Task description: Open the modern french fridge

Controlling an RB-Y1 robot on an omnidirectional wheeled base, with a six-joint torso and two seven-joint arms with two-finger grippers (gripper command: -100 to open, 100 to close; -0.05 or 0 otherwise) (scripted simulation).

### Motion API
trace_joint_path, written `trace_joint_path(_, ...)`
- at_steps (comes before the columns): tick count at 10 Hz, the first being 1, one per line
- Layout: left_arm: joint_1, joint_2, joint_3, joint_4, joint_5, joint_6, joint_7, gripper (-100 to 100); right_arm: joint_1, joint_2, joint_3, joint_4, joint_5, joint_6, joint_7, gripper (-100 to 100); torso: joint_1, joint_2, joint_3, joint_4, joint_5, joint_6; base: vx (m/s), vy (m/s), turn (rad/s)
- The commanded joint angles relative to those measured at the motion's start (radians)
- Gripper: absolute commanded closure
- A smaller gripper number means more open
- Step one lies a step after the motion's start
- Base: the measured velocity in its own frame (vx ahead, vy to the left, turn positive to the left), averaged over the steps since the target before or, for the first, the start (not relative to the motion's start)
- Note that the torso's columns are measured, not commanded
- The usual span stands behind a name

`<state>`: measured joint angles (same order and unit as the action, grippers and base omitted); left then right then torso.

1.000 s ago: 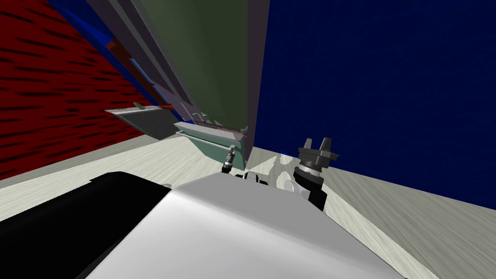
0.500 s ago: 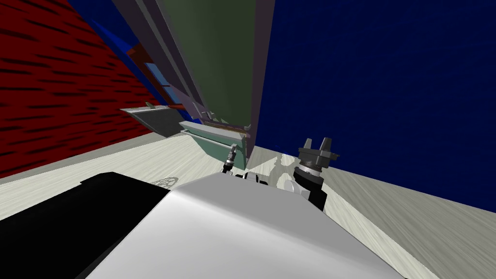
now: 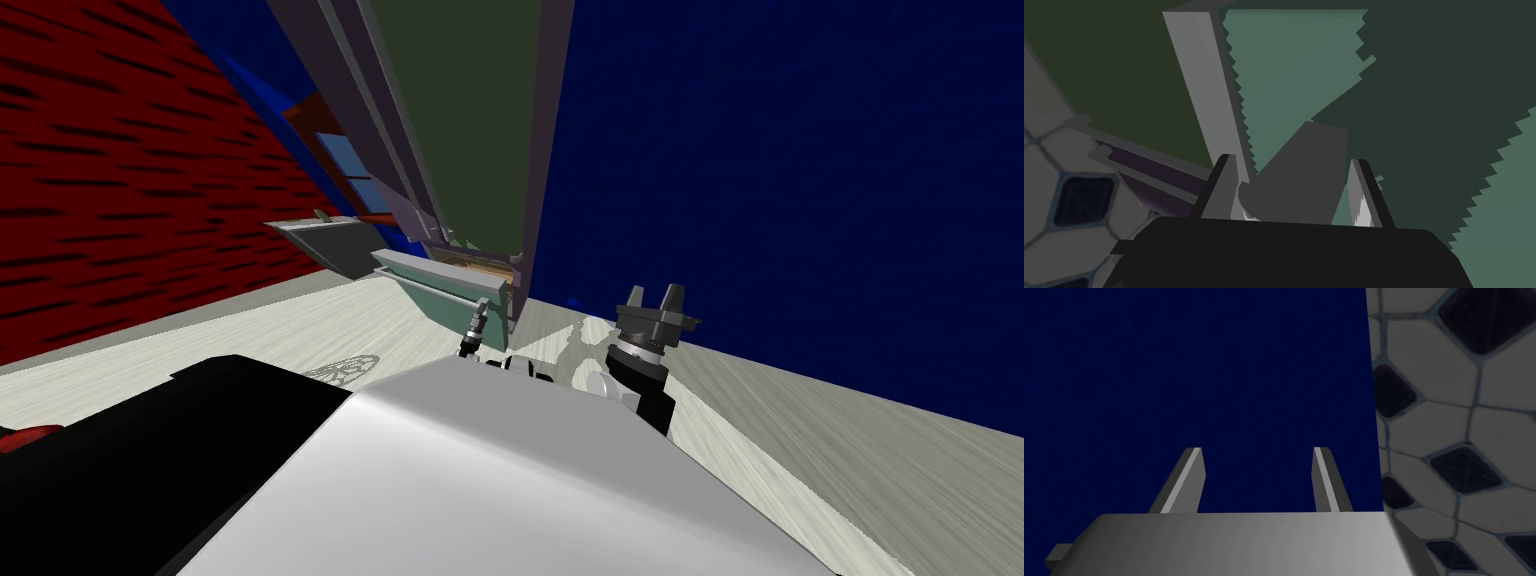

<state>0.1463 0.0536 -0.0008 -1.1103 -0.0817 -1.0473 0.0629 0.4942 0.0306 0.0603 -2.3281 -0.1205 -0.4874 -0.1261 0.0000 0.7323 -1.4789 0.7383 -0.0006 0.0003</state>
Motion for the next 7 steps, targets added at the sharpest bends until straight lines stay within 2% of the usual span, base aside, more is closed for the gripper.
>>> trace_joint_path(1, 0.012, 0.005, -0.005, -0.012, -0.003, -0.003, 0.007, 100, 0.000, 0.000, 0.000, 0.000, 0.000, 0.000, 0.000, 0, 0.001, 0.004, 0.001, -0.001, 0.000, -0.001, -0.199, 0.047, 0.024)
trace_joint_path(3, 0.021, 0.009, -0.008, -0.021, -0.005, -0.006, 0.013, 100, 0.000, 0.000, 0.000, 0.000, 0.000, 0.000, 0.000, 0, 0.004, 0.010, 0.006, 0.000, 0.002, -0.002, -0.230, 0.026, 0.027)
trace_joint_path(4, -0.017, 0.014, -0.006, -0.038, -0.002, 0.044, 0.016, -100, 0.000, 0.000, 0.000, 0.000, 0.000, 0.000, 0.000, 0, 0.002, 0.007, 0.005, 0.000, 0.002, -0.002, -0.153, -0.010, 0.035)
trace_joint_path(5, -0.017, 0.014, -0.006, -0.038, -0.002, 0.045, 0.016, -100, 0.000, 0.000, 0.000, 0.000, 0.000, 0.000, 0.000, 0, 0.000, 0.002, 0.001, -0.001, 0.001, 0.000, -0.068, -0.006, 0.012)
trace_joint_path(7, -0.049, 0.019, -0.003, -0.058, 0.001, 0.095, 0.021, -100, 0.000, 0.000, 0.000, 0.000, 0.000, 0.000, 0.000, 0, -0.001, -0.003, -0.002, -0.001, 0.000, 0.000, -0.029, -0.003, 0.005)
